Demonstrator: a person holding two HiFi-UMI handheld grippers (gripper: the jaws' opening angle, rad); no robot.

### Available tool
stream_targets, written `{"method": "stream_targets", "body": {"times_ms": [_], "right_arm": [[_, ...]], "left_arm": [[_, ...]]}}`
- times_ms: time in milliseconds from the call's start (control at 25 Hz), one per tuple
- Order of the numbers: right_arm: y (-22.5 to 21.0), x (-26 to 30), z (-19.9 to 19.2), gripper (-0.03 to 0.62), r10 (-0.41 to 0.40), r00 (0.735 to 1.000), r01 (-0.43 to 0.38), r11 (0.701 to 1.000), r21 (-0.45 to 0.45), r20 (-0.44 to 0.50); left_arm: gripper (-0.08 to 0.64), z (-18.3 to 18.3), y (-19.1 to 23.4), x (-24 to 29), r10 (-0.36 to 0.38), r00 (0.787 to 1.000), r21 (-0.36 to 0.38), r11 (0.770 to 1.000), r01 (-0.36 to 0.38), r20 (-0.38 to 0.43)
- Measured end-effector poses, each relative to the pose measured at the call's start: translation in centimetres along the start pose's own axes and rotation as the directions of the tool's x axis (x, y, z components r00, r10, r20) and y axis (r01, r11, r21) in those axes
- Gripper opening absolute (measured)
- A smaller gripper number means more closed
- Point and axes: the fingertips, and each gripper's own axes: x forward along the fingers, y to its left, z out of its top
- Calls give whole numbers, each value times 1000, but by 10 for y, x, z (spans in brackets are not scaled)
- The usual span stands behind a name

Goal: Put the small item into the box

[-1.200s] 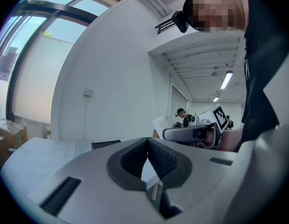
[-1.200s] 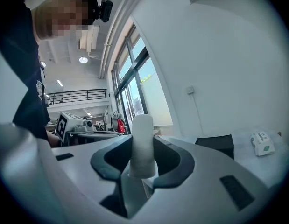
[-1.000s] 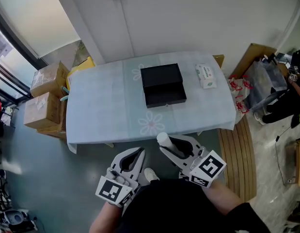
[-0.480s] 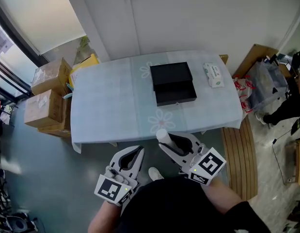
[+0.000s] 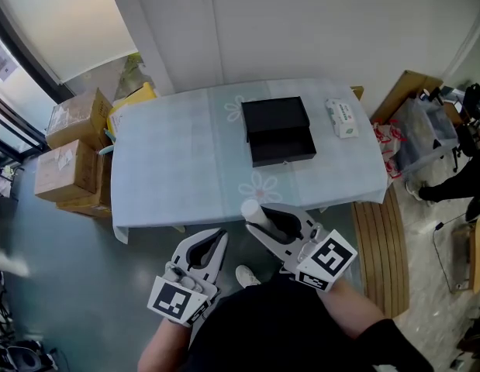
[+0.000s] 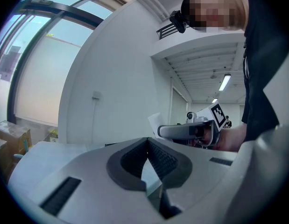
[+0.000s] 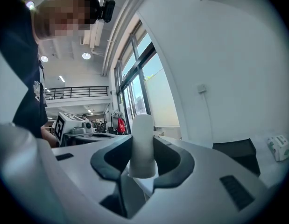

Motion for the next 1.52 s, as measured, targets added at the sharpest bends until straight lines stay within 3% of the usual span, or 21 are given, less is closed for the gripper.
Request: {"method": "stream_targets", "body": {"times_ms": [320, 440, 840, 1040, 1240, 1520], "right_arm": [[-35, -2, 8, 143, 12, 1000, -12, 1000, -4, -8], [-57, -5, 11, 143, 20, 1000, -20, 1000, -3, -17], [-141, -6, 13, 143, 30, 998, -30, 999, 14, -55], [-185, 0, 5, 143, 25, 997, -24, 1000, 17, -77], [-230, 10, -5, 143, 23, 993, -21, 1000, 19, -113], [-281, 25, -27, 143, 49, 979, -48, 999, 10, -196]], "left_arm": [[6, 5, 1, 34, 8, 1000, -5, 1000, -8, 2], [8, 6, -1, 55, 7, 1000, 9, 1000, -8, 22], [8, 6, 2, 131, 4, 1000, -30, 1000, -4, -19], [6, -4, 9, 164, 10, 999, -44, 999, -12, -50], [6, 5, 23, 199, 17, 1000, -27, 999, -17, -15], [6, -12, 38, 234, 50, 997, -73, 996, -54, -59]]}}
